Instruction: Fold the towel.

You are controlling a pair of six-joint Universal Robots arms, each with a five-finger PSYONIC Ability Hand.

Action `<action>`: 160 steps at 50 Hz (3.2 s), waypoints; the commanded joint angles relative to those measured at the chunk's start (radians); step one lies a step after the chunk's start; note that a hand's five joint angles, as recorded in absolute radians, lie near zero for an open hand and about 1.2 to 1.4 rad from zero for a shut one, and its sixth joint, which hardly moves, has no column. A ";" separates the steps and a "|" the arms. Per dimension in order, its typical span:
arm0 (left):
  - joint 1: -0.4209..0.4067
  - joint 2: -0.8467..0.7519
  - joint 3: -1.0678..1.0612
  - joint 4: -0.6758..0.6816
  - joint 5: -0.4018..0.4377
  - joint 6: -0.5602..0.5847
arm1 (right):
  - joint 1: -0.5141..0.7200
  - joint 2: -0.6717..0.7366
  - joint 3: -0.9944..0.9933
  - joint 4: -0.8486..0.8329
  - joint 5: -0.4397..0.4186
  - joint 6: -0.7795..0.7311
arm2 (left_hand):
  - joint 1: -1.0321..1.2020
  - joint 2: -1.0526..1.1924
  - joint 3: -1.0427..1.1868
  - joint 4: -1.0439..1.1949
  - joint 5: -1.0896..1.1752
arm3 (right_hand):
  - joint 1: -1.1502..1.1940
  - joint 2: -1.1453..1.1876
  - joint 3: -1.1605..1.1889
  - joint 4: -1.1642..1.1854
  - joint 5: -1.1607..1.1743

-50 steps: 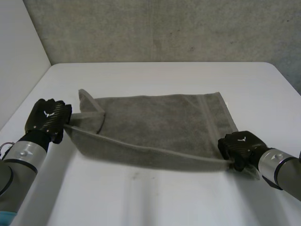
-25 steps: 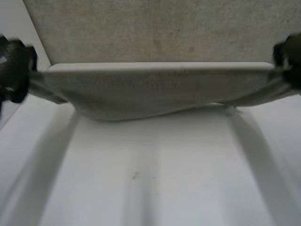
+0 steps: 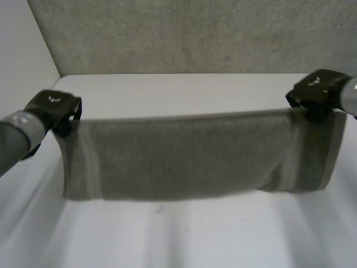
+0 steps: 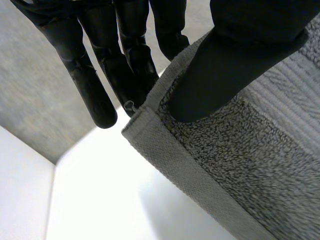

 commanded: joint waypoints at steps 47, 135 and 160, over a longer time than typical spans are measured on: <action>0.093 0.113 -0.609 0.523 -0.011 0.146 | -0.050 -0.158 0.646 -0.334 -0.018 -0.102 | 0.193 0.179 0.180 0.178 0.189 | 0.068 0.054 0.061 0.058 0.046; -0.084 0.015 -0.302 0.552 -0.120 -0.286 | -0.148 -0.279 0.999 -0.733 -0.055 0.265 | -1.029 -1.043 -1.042 -1.043 -1.033 | -0.818 -0.833 -0.825 -0.828 -0.840; -0.083 0.021 -0.336 0.558 -0.120 -0.286 | -0.254 -0.092 0.952 -0.897 -0.058 0.211 | -1.029 -1.043 -1.042 -1.043 -1.033 | 0.068 0.054 0.061 0.058 0.046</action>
